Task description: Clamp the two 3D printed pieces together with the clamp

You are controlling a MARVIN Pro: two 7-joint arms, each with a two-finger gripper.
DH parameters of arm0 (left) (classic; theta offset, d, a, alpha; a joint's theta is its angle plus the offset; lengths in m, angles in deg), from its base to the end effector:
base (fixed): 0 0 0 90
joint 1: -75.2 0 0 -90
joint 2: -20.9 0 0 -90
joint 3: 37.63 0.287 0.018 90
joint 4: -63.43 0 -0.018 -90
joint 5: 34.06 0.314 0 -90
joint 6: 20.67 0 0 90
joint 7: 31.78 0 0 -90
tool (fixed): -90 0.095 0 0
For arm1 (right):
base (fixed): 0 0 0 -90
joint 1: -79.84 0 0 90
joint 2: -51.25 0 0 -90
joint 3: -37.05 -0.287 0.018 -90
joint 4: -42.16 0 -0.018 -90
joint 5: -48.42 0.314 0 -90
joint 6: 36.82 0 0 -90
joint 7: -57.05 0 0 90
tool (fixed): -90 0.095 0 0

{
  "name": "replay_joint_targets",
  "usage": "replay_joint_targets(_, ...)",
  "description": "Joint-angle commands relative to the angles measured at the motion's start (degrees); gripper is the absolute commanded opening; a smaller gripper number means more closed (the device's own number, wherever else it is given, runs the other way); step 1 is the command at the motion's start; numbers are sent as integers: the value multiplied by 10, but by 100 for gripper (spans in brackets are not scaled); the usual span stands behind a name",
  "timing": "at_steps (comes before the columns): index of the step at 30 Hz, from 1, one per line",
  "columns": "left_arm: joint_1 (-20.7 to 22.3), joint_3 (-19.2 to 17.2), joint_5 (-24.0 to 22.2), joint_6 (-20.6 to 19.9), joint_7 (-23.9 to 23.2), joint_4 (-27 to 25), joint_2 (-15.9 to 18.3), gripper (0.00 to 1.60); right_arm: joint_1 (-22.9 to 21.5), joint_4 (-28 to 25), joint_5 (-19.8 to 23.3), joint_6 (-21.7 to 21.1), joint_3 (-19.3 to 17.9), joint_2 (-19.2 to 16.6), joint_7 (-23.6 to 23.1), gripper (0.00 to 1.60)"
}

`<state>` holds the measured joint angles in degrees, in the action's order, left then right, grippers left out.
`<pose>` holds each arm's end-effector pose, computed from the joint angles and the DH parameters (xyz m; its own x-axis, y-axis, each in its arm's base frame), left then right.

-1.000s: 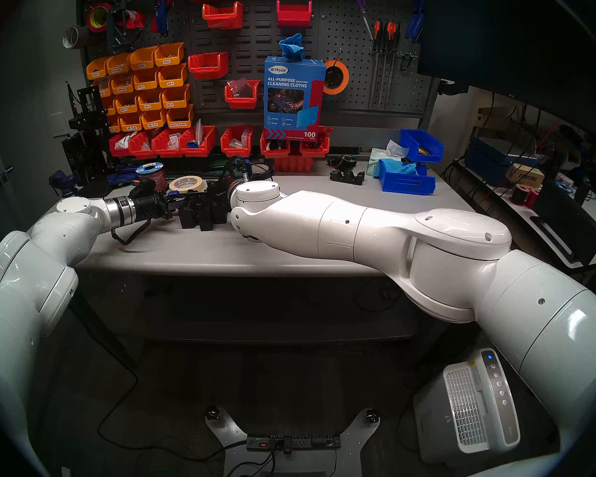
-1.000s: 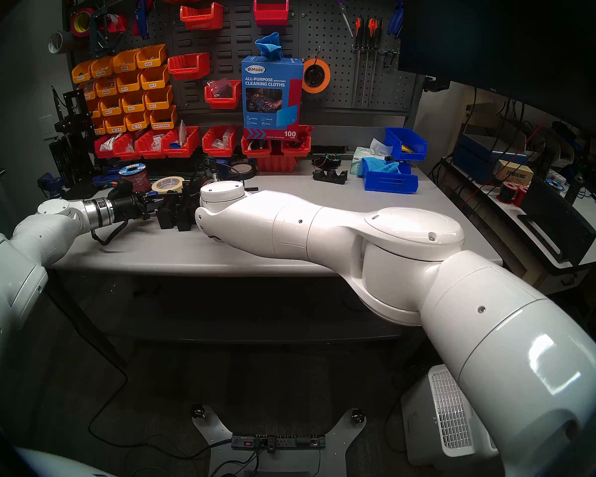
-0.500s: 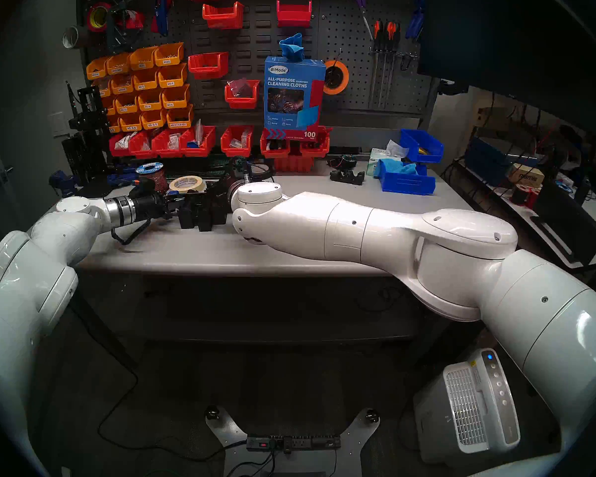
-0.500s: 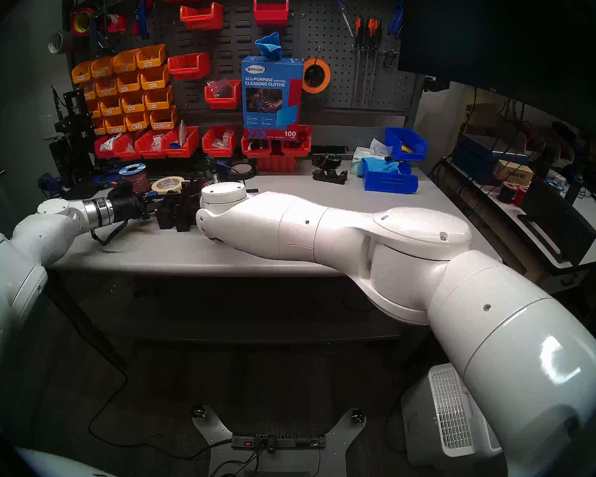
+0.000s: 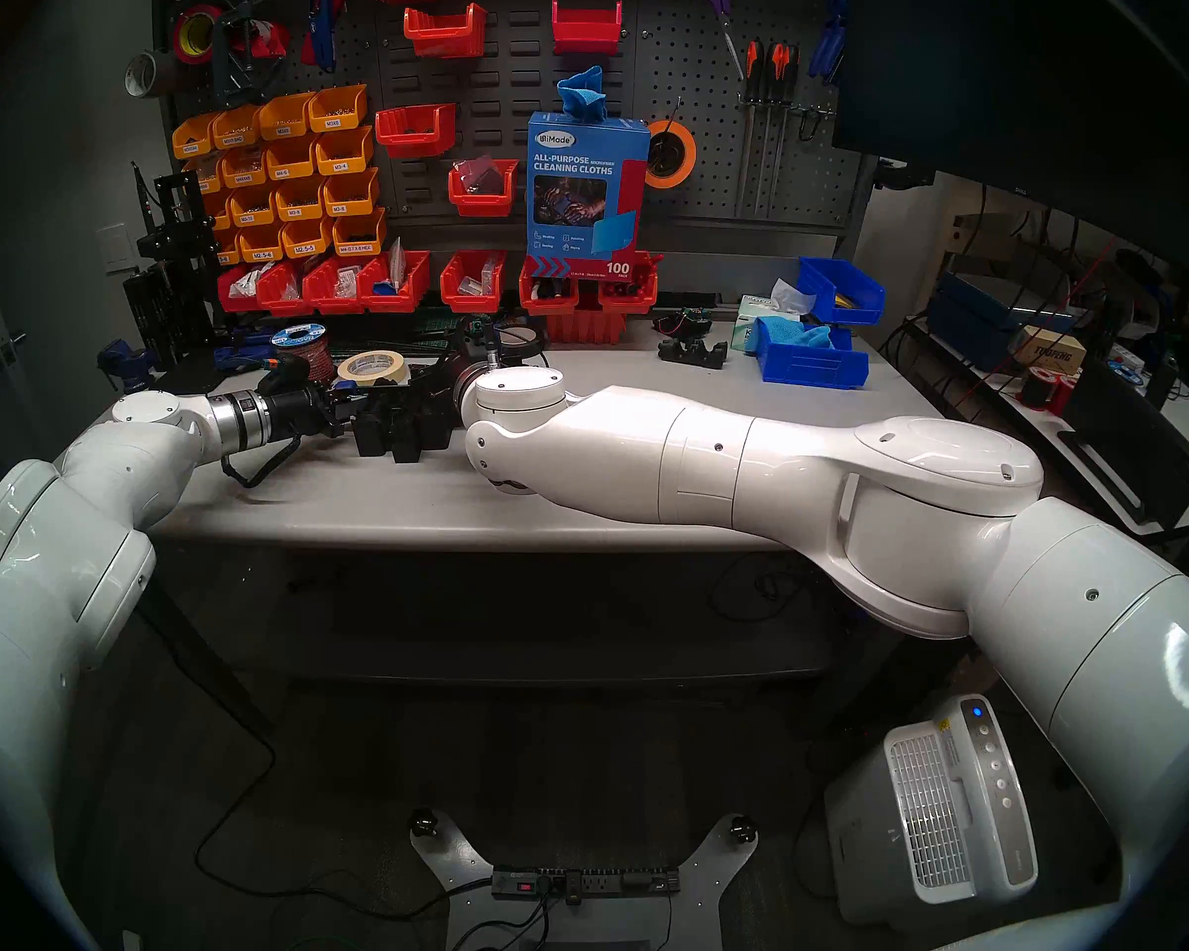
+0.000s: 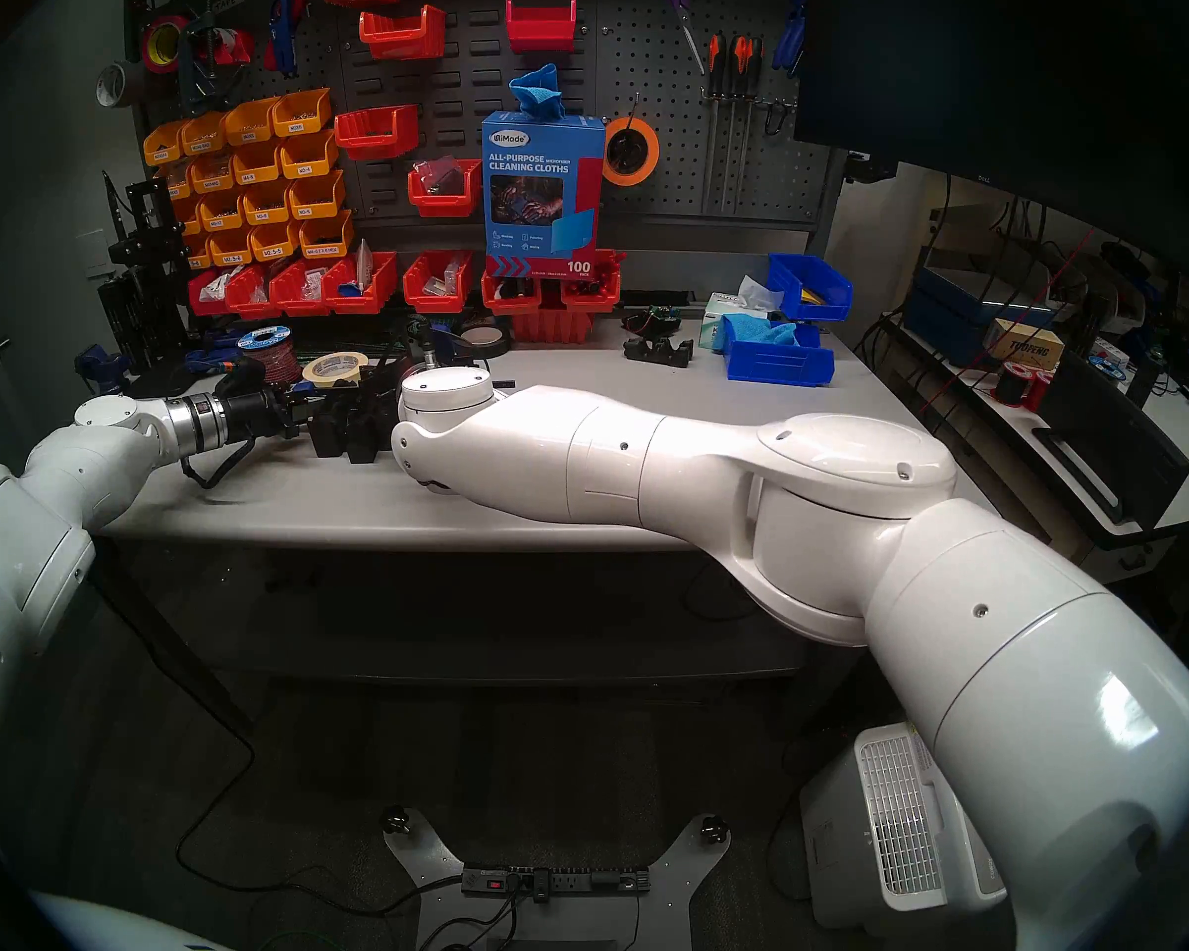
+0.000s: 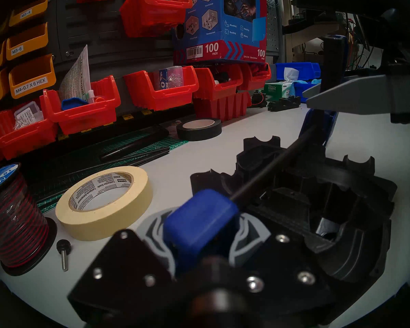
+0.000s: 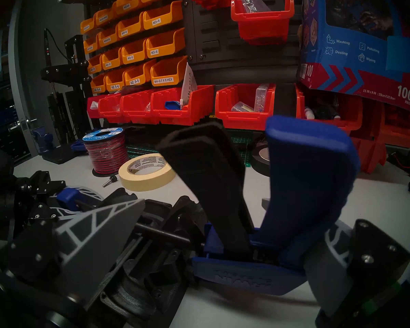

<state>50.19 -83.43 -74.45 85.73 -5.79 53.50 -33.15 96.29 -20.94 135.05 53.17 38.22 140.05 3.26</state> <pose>0.5494 0.2648 -0.2019 0.1019 -0.2552 0.9615 -0.6314 -0.7635 -0.1357 0.5137 0.3217 -0.1553 0.2332 0.0482 0.9712 0.4332 -0.8993 -0.0594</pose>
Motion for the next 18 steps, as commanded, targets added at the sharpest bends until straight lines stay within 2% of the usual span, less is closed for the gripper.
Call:
replay_joint_targets(1, 34, -7, -8, 6, -19, -36, -37, 0, -4, -65, -2, 0, 0, 38, -24, 160)
replay_joint_targets(18, 35, -10, -3, 7, -21, -39, -41, 0, -4, -107, -1, 1, 4, 22, -4, 160)
